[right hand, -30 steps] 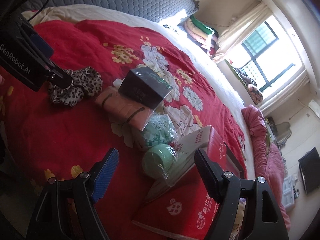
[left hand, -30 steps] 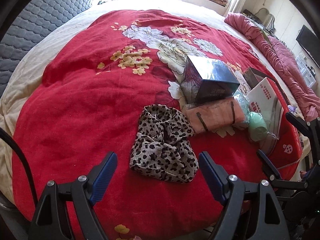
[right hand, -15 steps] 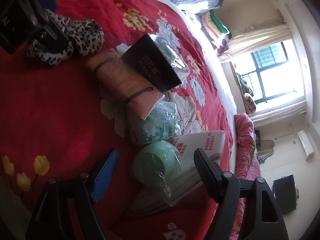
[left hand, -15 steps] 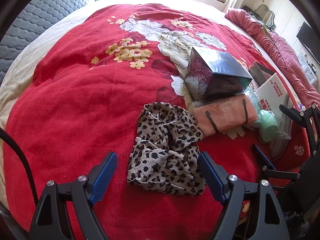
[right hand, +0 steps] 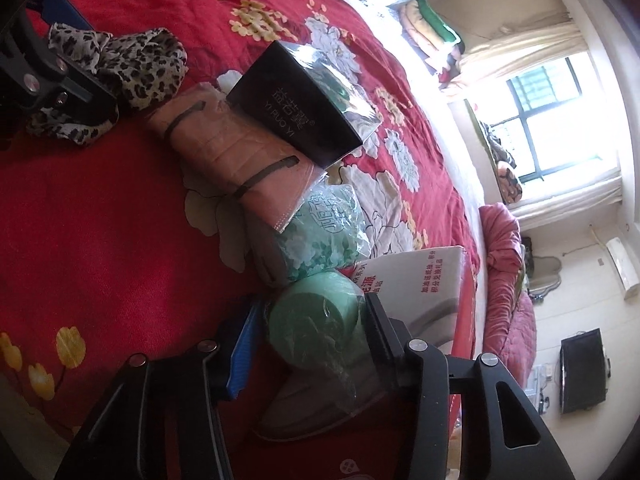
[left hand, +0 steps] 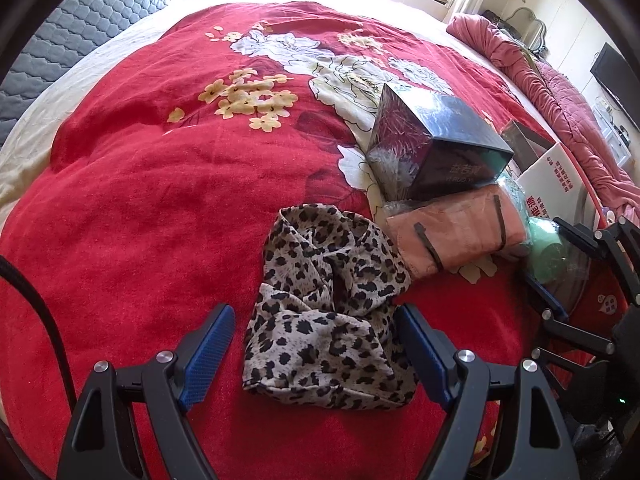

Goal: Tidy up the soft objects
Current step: 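Grasp the leopard-print cloth with the left tool while the right tool grasps the bagged green ball, then carry the leopard cloth in the left tool and green ball in the right tool over the tray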

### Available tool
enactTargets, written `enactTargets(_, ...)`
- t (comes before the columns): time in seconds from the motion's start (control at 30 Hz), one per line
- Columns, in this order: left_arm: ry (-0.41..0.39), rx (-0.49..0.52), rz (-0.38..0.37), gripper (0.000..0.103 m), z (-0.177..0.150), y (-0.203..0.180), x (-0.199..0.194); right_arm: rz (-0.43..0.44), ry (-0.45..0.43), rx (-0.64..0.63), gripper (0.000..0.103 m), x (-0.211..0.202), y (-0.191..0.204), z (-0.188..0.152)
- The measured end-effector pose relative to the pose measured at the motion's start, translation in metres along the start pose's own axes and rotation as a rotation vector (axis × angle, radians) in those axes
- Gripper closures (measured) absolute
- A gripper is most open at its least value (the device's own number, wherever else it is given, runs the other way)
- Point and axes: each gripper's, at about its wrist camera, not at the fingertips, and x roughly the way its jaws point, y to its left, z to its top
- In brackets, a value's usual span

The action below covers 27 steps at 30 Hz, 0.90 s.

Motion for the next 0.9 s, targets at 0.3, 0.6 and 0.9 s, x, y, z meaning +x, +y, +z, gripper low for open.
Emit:
enactTargets(0.3, -0.012, 0.022, 0.036, 0.042, 0.0, 0.0, 0.008, 0.074, -0.09, 0.167, 0.053, -0.028, -0.025, -0.008)
enactTargets(0.6, -0.062, -0.056, -0.075, 0.089, 0.001, 0.021, -0.008, 0.212, -0.189, 0.376, 0.053, -0.06, -0.043, -0.021)
enactTargets(0.9, -0.184, -0.006, -0.062, 0.089, -0.003, 0.003, -0.051, 0.247, -0.272, 0.483, 0.053, -0.085, -0.063, -0.03)
